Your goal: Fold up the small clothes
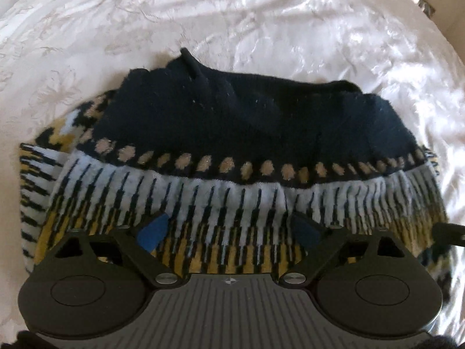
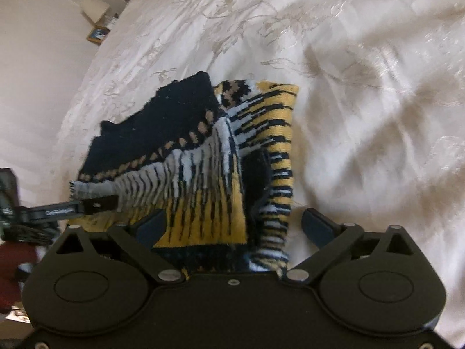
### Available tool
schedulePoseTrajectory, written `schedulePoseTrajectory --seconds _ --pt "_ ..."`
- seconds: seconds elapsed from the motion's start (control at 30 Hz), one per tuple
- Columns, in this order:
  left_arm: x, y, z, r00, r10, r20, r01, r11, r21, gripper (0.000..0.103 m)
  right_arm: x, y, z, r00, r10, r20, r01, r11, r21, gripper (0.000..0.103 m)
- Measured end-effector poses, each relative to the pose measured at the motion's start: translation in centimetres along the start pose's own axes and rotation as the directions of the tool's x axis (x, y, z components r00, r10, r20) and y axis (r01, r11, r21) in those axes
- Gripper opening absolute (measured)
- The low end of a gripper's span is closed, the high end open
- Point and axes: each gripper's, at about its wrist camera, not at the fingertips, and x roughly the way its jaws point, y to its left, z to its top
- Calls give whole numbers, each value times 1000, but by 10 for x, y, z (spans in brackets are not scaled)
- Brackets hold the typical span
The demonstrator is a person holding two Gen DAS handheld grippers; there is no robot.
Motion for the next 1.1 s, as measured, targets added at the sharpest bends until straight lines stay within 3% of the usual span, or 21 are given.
schedulePoseTrajectory --seconds 0.07,0.4,0.47,0.5,0.53,0.6,0.8,0.97,1.1 --pt "5 0 1 1000 3 -9 -4 1000 -10 102 3 -4 1 999 46 -6 -46 999 12 103" --pt "13 -4 2 1000 26 0 -26 1000 -18 103 13 -18 8 980 194 -33 -193 981 36 101" --pt "13 -3 1 1000 24 -2 -24 1000 -18 102 13 -20 9 975 216 -52 -215 976 27 78" --pt "12 -2 1 1000 25 -3 -25 1000 -18 102 14 -21 10 977 206 -60 -205 978 26 45" --pt "12 -2 1 1000 25 -5 -26 1000 -16 102 16 -23 10 979 191 -74 -189 981 36 38" --pt "12 -2 1 1000 27 -9 -27 1000 -12 102 16 -31 8 973 219 -76 -214 975 62 36" --pt "-15 -4 6 1000 21 -1 -21 1000 10 100 3 -16 12 980 190 -55 -188 981 39 33" --pt "-49 -9 -25 999 31 39 -32 999 29 100 -13 2 14 985 166 -36 -166 986 14 33" --pt "-45 -12 -47 998 55 14 -56 997 55 100 -16 12 12 991 135 -19 -135 991 13 33"
